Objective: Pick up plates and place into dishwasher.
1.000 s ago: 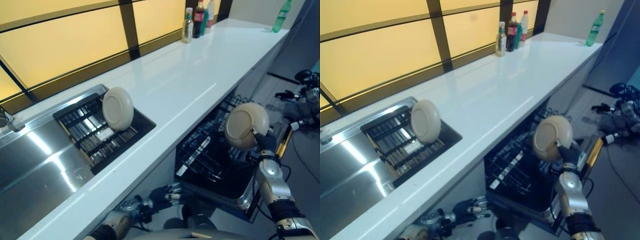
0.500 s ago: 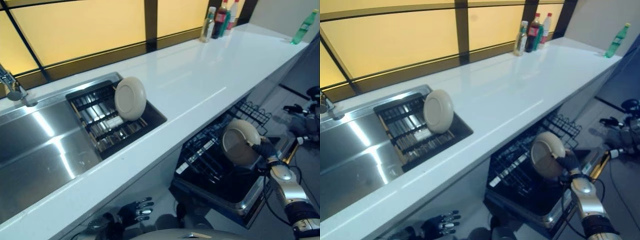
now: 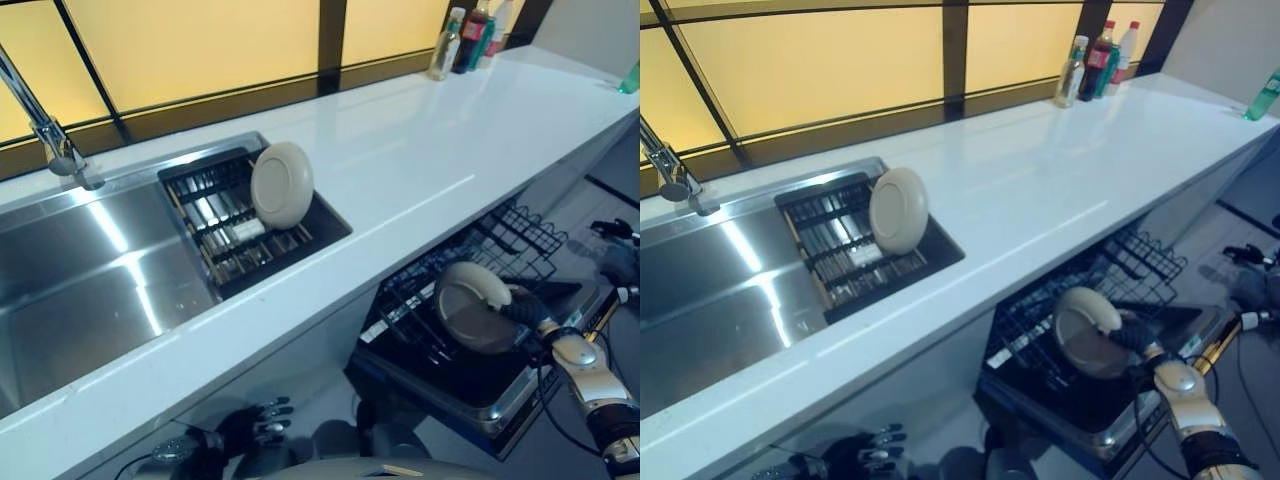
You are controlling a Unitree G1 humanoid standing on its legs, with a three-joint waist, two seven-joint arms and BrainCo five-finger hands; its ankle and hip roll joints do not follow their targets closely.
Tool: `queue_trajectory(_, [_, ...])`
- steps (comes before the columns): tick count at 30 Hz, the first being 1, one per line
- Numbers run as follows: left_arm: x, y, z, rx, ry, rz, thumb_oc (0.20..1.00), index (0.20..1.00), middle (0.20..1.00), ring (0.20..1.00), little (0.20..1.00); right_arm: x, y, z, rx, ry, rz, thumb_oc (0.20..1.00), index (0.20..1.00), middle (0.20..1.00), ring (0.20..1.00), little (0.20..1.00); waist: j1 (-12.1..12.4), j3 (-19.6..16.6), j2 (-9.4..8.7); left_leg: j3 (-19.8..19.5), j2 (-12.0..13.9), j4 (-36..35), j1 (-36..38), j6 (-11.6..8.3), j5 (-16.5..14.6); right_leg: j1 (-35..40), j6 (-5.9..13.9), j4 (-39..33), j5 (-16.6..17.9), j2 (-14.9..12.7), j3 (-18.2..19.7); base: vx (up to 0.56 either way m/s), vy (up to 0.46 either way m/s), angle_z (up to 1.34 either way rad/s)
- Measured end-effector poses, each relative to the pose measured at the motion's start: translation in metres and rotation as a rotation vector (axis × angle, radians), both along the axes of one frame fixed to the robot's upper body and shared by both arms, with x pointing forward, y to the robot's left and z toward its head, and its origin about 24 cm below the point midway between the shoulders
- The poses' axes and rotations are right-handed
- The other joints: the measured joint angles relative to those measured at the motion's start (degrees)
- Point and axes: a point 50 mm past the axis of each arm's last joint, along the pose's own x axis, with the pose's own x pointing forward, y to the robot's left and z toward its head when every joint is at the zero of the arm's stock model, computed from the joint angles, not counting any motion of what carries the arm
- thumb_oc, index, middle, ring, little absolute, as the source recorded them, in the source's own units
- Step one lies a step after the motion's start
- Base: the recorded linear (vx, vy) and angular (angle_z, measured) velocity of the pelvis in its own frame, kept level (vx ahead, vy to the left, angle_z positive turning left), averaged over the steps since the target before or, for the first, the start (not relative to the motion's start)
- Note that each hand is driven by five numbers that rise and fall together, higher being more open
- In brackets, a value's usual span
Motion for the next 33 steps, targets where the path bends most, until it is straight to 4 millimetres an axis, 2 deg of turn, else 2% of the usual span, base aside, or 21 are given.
queue_trajectory(15, [0.002, 0.003, 0.002, -0.012, -0.007, -0.008, 1.000, 1.000, 1.000, 1.000, 1.000, -0.006, 0.002, -0.018, -0.012, 0.031, -0.020, 0.200, 0.200, 0.200, 0.200, 0.200, 0.2, 0.2, -0.25, -1.4, 0.2, 4.0, -1.2, 0.19, -1.4, 0.1, -0.40, 2.2, -0.3, -0.1, -0.8, 0.04, -0.027, 0.05])
queue_trajectory(19, [0.002, 0.005, 0.003, -0.006, -0.005, 0.001, 1.000, 1.000, 1.000, 1.000, 1.000, -0.005, 0.008, -0.022, -0.060, 0.034, 0.000, 0.200, 0.200, 0.200, 0.200, 0.200, 0.5, 0.5, -0.17, -2.4, 0.5, 4.8, -2.1, 0.29, -1.6, -0.1, 1.56, 3.9, -1.8, -0.2, -1.3, 0.02, -0.069, 0.11])
queue_trajectory(21, [0.003, 0.008, 0.004, -0.003, -0.013, 0.008, 1.000, 1.000, 1.000, 1.000, 1.000, -0.005, 0.007, -0.023, -0.083, 0.037, -0.008, 0.200, 0.200, 0.200, 0.200, 0.200, 1.5, 0.8, -0.18, -2.6, 0.7, 5.4, -2.1, -0.03, -1.8, -0.2, 1.65, 4.7, -2.2, 0.0, -1.5, 0.00, -0.062, 0.06])
queue_trajectory(24, [0.006, 0.009, 0.007, 0.000, -0.027, -0.004, 1.000, 1.000, 1.000, 1.000, 1.000, -0.004, 0.005, -0.026, -0.107, 0.042, -0.034, 0.200, 0.200, 0.200, 0.200, 0.200, 1.8, 1.0, 0.03, -3.9, 0.8, 6.6, -2.9, -0.38, -2.1, -0.5, 1.44, 4.5, -2.4, 0.4, -2.1, 0.00, -0.060, 0.14])
queue_trajectory(26, [0.009, 0.012, 0.009, 0.006, -0.035, -0.008, 1.000, 1.000, 1.000, 1.000, 1.000, 0.000, 0.009, -0.027, -0.118, 0.043, -0.025, 0.200, 0.200, 0.200, 0.200, 0.200, 1.9, 1.1, -0.08, -4.1, 1.0, 7.5, -4.1, -0.28, -2.1, -1.0, 1.45, 4.6, -2.3, 0.5, -2.2, -0.02, -0.056, 0.13])
queue_trajectory(29, [0.018, 0.014, 0.014, 0.019, -0.043, -0.032, 1.000, 1.000, 1.000, 1.000, 1.000, 0.005, 0.014, -0.032, -0.137, 0.062, -0.025, 0.200, 0.200, 0.200, 0.200, 0.200, 3.5, 2.3, 0.30, -4.1, 1.6, 8.8, -5.4, 0.05, -2.4, -1.3, 1.52, 5.6, -2.4, 0.5, -2.9, -0.05, -0.072, 0.03])
queue_trajectory(33, [0.029, 0.013, 0.020, 0.022, -0.067, -0.054, 1.000, 1.000, 1.000, 1.000, 1.000, 0.011, 0.013, -0.035, -0.168, 0.085, -0.042, 0.200, 0.200, 0.200, 0.200, 0.200, 5.2, 3.4, 1.05, -5.5, 2.1, 10.7, -7.2, -0.48, -2.8, -2.8, 1.34, 11.0, -5.6, 0.1, -3.0, -0.03, -0.057, 0.14])
